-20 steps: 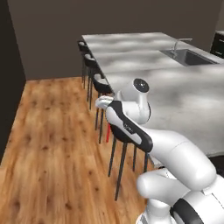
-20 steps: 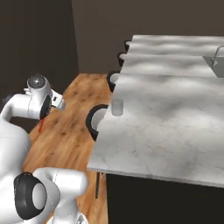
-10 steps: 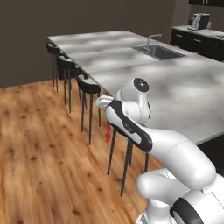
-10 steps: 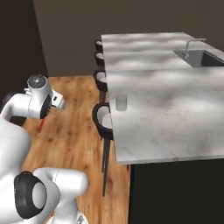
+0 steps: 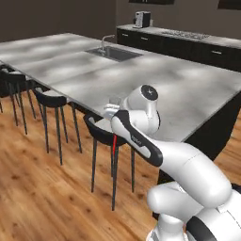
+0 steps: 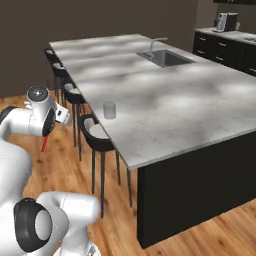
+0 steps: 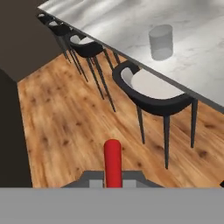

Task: Take a straw from the drawer in front and place it inside the glass cup on the dining counter.

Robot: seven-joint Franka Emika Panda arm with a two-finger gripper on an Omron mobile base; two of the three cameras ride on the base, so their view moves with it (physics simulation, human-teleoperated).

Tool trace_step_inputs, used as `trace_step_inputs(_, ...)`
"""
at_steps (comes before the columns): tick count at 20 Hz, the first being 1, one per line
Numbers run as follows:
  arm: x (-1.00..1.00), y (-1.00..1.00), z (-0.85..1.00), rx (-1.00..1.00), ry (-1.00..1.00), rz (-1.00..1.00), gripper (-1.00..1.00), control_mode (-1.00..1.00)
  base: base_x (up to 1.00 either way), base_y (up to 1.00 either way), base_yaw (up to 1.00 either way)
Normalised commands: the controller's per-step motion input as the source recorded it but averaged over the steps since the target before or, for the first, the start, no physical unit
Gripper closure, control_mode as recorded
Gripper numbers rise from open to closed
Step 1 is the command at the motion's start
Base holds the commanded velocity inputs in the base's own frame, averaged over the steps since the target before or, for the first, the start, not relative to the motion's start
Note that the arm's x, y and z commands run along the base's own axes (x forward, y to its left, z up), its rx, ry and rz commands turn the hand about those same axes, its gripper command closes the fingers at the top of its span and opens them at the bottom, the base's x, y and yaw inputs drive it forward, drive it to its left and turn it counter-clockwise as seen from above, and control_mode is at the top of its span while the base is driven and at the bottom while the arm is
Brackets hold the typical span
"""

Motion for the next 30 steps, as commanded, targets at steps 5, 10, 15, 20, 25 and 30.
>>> trace_step_inputs(5,0.00,0.00,0.00,0.00,0.00,0.00,1.00,1.00,0.00,0.54,-0.62)
trace_step_inputs(10,0.00,0.00,0.00,0.00,0.00,0.00,1.00,1.00,0.00,0.60,-0.59)
trace_step_inputs(15,0.00,0.00,0.00,0.00,0.00,0.00,1.00,1.00,0.00,0.68,-0.57)
trace_step_inputs(20,0.00,0.00,0.00,0.00,0.00,0.00,1.00,1.00,0.00,0.79,-0.53)
trace_step_inputs(25,0.00,0.00,0.00,0.00,0.00,0.00,1.00,1.00,-0.04,0.82,-0.50)
trace_step_inputs(30,0.00,0.00,0.00,0.00,0.00,0.00,1.00,1.00,-0.16,0.79,-0.48)
